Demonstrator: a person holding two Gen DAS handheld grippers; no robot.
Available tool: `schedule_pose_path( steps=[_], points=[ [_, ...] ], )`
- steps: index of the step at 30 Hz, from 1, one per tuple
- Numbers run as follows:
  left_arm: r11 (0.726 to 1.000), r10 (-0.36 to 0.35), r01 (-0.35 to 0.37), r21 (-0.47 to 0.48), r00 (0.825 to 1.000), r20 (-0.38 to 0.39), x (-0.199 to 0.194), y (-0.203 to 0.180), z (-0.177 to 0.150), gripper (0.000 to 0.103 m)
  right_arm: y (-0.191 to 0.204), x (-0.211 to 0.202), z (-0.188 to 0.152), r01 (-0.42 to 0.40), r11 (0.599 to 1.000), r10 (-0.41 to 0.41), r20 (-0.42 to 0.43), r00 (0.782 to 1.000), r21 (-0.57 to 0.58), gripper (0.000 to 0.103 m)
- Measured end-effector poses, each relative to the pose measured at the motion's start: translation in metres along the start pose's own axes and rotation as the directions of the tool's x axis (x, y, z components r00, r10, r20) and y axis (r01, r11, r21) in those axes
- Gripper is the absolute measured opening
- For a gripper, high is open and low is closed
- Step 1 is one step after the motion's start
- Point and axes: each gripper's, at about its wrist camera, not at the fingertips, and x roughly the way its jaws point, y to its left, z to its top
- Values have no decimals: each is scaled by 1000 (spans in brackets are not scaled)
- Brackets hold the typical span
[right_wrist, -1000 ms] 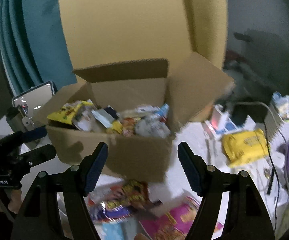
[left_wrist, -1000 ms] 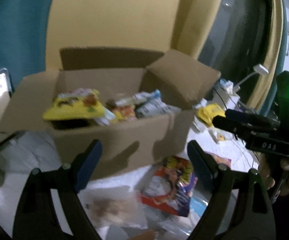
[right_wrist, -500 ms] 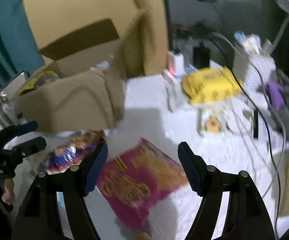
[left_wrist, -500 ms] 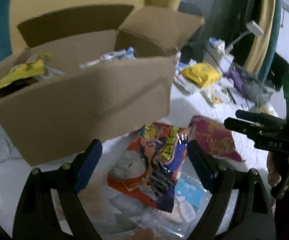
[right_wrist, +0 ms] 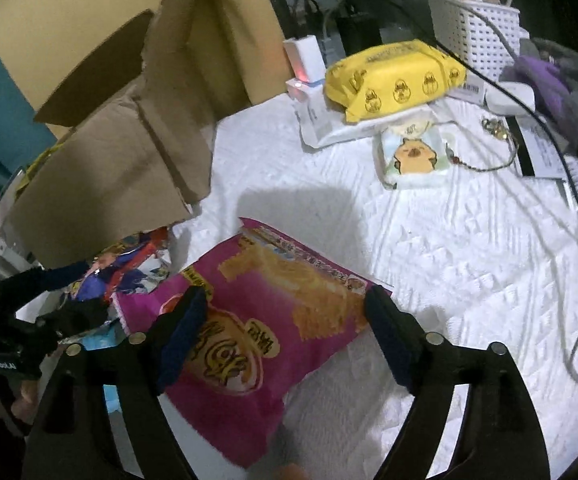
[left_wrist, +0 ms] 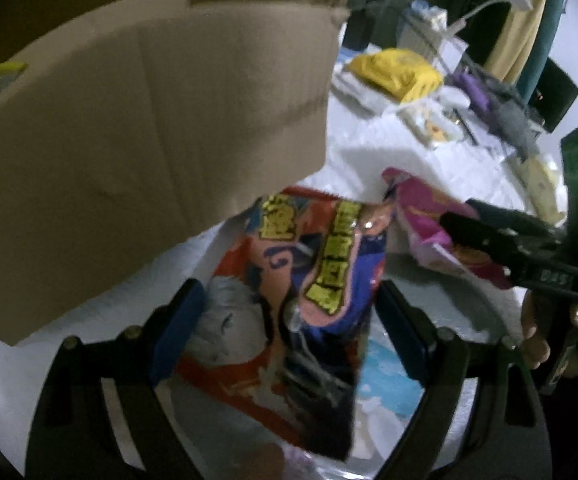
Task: Organize snacks
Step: 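Grasp the pink chip bag with the right gripper while the left grasps the orange-blue bag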
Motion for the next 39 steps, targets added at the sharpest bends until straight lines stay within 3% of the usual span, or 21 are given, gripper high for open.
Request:
schedule_pose_path(
  steps=[6, 11, 16, 17, 18, 21, 24, 30, 39],
  points=[
    [1000, 20, -21, -17, 998, -64, 21, 5, 2, 91, 4, 2, -6, 19, 999, -18, 28, 999, -45, 94],
    [1000, 10, -9, 15, 999, -39, 18, 0, -4, 90, 0, -6, -17, 44, 997, -42, 24, 999, -63, 94],
    [997, -36, 36, 72, 999, 0, 11, -15, -12, 63, 4, -8, -25, 69, 993, -67, 20, 998, -98, 94],
    [996, -36, 36, 81, 999, 7, 9, -18, -12, 62, 5, -6, -25, 68, 992, -67, 18, 998, -104, 94],
    [996, -41, 40, 82, 999, 10, 7, -20, -12, 61, 6, -6, -25, 61, 992, -59, 17, 998, -112, 92],
    [995, -56, 53, 80, 998, 35, -1, -22, -14, 59, 7, -5, -24, -36, 993, 38, 11, 999, -109, 53],
    [995, -67, 62, 77, 995, 70, -14, -25, -14, 59, 11, -10, -25, -47, 992, 50, 25, 998, -115, 42],
    [997, -63, 56, 57, 988, 143, -46, -22, -21, 59, 15, -33, -28, -39, 992, 48, 69, 996, -117, 31],
    [1000, -30, 31, 1, 965, 262, -96, -6, -30, 59, 29, -73, -17, -50, 988, 72, 152, 986, -146, 31]
  ],
)
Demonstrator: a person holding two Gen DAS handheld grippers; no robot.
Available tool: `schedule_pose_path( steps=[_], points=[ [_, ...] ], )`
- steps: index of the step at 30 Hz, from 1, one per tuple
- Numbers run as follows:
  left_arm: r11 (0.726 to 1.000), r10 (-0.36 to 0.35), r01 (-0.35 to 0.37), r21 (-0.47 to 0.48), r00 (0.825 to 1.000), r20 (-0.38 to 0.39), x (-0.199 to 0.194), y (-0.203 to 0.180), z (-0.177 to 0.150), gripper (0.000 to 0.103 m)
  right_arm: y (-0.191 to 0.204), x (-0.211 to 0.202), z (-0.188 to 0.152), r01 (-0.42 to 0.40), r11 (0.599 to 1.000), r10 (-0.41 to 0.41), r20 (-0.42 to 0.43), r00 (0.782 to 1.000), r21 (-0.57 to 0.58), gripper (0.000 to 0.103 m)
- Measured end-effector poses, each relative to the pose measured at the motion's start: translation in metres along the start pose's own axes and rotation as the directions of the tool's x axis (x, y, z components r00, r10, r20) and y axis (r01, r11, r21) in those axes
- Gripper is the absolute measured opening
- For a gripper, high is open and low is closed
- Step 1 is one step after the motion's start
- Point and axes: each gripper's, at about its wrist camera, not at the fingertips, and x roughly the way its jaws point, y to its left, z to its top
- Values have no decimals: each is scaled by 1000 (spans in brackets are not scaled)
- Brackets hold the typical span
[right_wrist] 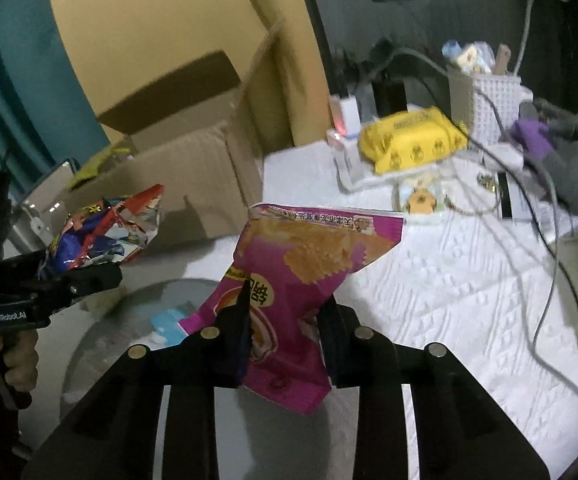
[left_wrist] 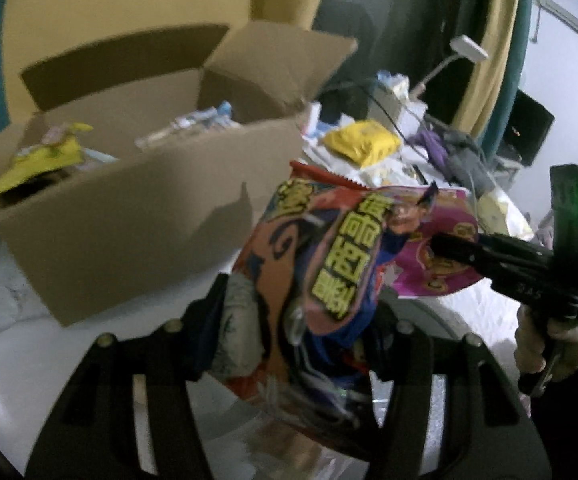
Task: Organize snacks
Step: 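Grasp the pink chip bag with the right gripper while the left grasps the orange-blue bag, then carry both bags into the box and open both grippers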
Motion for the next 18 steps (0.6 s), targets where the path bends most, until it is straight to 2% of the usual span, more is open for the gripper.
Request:
schedule_pose_path(
  steps=[9, 18],
  points=[
    [998, 59, -55, -40, 994, 95, -35, 22, 12, 59, 36, -12, 28, -37, 996, 41, 57, 998, -75, 31],
    [991, 105, -91, -101, 984, 147, -41, 46, 35, 59, 64, -7, 63, -72, 988, 85, 91, 992, -140, 31]
  ],
)
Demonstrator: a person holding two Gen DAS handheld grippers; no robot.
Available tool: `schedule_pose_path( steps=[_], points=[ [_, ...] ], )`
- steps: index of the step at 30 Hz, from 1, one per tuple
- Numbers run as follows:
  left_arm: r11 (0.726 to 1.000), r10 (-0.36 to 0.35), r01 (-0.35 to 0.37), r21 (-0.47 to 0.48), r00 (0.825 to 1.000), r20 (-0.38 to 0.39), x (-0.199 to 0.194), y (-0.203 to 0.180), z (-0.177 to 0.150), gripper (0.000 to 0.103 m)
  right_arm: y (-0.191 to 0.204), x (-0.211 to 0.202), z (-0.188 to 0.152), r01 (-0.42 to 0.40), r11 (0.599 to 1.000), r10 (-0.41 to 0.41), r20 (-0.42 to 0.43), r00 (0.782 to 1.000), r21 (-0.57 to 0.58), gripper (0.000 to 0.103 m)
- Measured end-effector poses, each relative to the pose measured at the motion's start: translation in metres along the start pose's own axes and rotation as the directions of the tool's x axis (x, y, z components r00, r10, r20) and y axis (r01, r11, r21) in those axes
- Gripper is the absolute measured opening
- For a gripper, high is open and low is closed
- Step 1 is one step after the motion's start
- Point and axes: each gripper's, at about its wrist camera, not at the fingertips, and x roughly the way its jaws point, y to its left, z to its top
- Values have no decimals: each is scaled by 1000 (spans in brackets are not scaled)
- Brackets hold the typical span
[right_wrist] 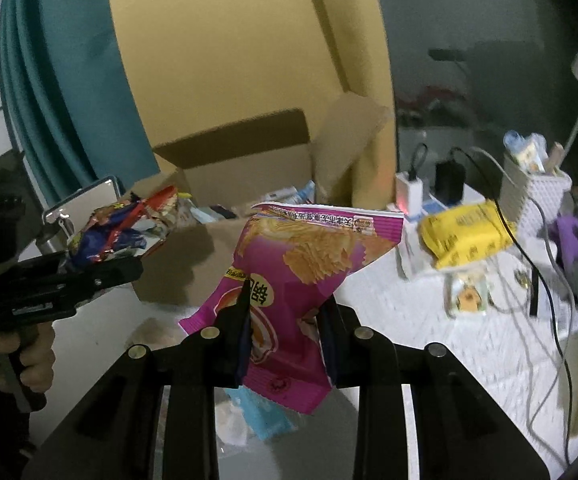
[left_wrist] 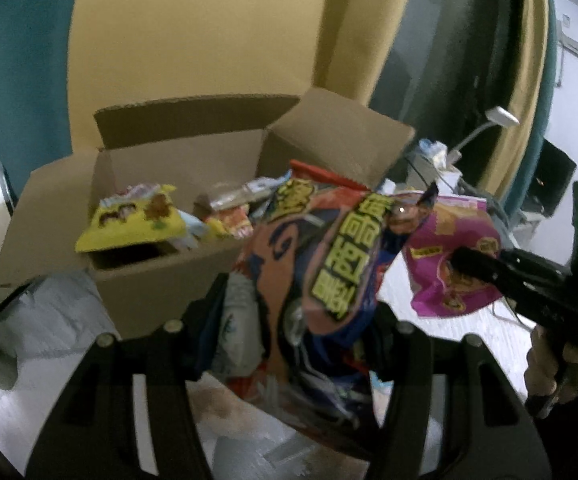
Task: Organize snacks
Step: 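Carry both bags into the box and open both grippers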
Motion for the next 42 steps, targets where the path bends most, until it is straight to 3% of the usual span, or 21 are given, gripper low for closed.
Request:
schedule_pose_path(
  steps=[16, 18, 20, 22, 24, 35, 42],
  points=[
    [995, 71, -69, -79, 997, 34, 58, 40, 54, 60, 7, 36, 54, -28, 998, 30, 47, 998, -50, 31],
    [992, 94, -93, -83, 996, 7, 75, 47, 62, 60, 5, 43, 58, -26, 998, 28, 43, 999, -50, 31],
    [992, 94, -94, -84, 996, -6, 88, 54, 68, 66, 3, 51, 62, -25, 999, 26, 38, 999, -45, 31],
    [993, 53, -54, -102, 999, -10, 94, 59, 73, 84, 1, 59, 65, -29, 999, 30, 33, 999, -42, 31],
    [991, 53, -52, -121, 998, 12, 93, 63, 76, 89, 2, 65, 69, -31, 999, 32, 33, 999, -43, 31],
    [986, 132, -123, -114, 988, 81, 62, 88, 71, 89, 13, 119, 96, -50, 997, 50, -8, 999, -58, 31],
    [978, 149, -140, -151, 988, 47, 69, 109, 63, 89, 29, 167, 120, -69, 997, 66, -65, 996, -35, 31]
  ],
)
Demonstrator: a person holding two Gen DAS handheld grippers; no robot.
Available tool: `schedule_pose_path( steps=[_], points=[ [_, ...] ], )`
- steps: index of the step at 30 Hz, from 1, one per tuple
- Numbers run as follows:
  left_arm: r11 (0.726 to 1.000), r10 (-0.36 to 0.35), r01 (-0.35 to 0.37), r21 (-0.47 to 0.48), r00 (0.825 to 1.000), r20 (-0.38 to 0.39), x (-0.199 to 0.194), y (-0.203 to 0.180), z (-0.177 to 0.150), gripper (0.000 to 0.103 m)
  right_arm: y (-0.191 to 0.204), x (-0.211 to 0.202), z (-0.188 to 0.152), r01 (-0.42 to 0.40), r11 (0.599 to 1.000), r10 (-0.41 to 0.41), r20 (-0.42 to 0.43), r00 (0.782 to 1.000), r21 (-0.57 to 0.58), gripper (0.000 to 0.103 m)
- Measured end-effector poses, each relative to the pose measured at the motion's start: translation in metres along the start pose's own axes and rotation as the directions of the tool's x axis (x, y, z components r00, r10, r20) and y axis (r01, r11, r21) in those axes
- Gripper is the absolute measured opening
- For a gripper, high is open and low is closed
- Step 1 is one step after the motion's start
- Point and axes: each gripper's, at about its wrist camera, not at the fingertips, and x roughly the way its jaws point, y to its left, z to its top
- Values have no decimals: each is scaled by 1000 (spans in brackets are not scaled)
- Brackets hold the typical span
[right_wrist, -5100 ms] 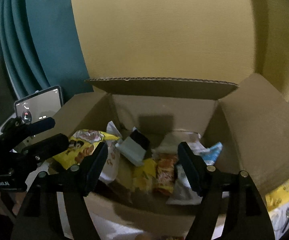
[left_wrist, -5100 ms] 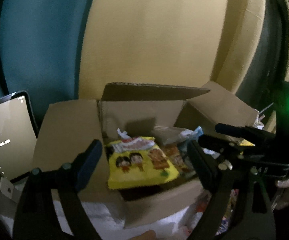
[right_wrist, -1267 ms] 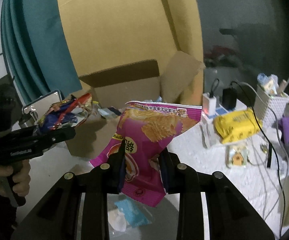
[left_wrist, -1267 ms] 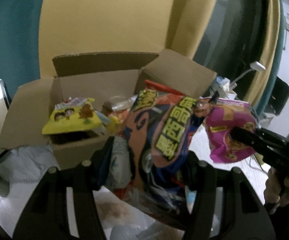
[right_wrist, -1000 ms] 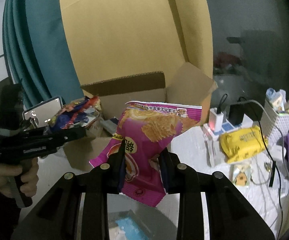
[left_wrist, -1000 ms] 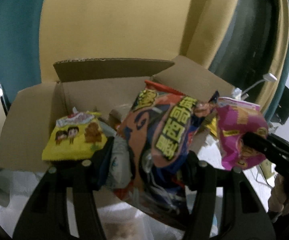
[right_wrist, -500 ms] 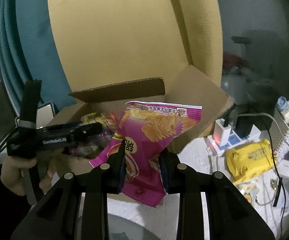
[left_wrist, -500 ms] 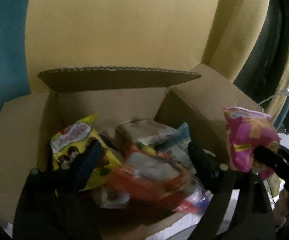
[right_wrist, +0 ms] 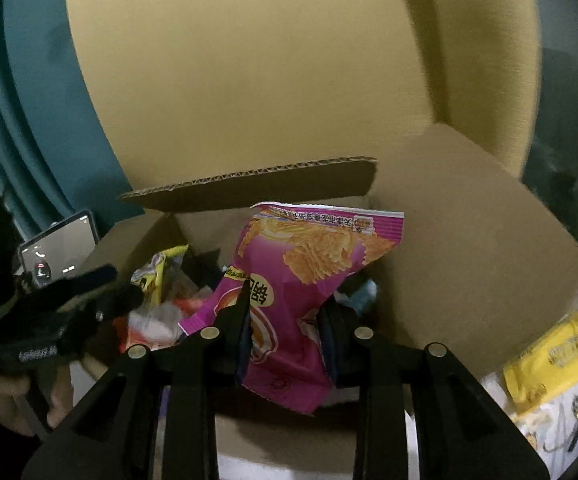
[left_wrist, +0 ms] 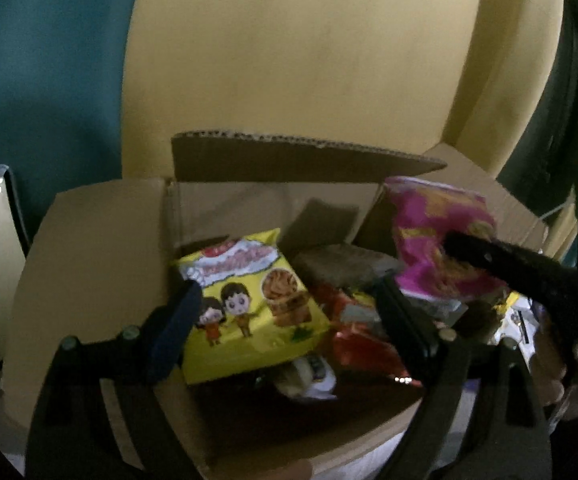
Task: Organize snacks
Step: 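Carry both bags into the box and open both grippers, then move both tools back to the clear bags and tissue pack on the table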
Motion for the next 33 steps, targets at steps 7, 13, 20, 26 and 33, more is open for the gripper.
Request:
schedule_pose_path(
  steps=[7, 13, 20, 26, 33],
  points=[
    [998, 9, -7, 59, 999, -45, 19, -8, -6, 90, 6, 43, 13, -45, 998, 48, -73, 996, 38, 70],
    [999, -27, 28, 23, 999, -21, 5, -11, -3, 90, 12, 30, 5, -22, 1000, 22, -70, 997, 8, 74],
    [999, -37, 37, 37, 999, 3, -25, -26, -9, 90, 14, 0, -8, 1, 1000, -1, -61, 998, -10, 74],
    [998, -51, 51, 48, 999, -1, -52, -36, -24, 90, 18, -35, -20, 15, 1000, -16, -36, 999, -11, 74],
    [996, -73, 73, 56, 997, -14, -81, -43, -52, 90, 21, -75, -44, 45, 999, -45, -21, 999, -22, 74]
  ],
)
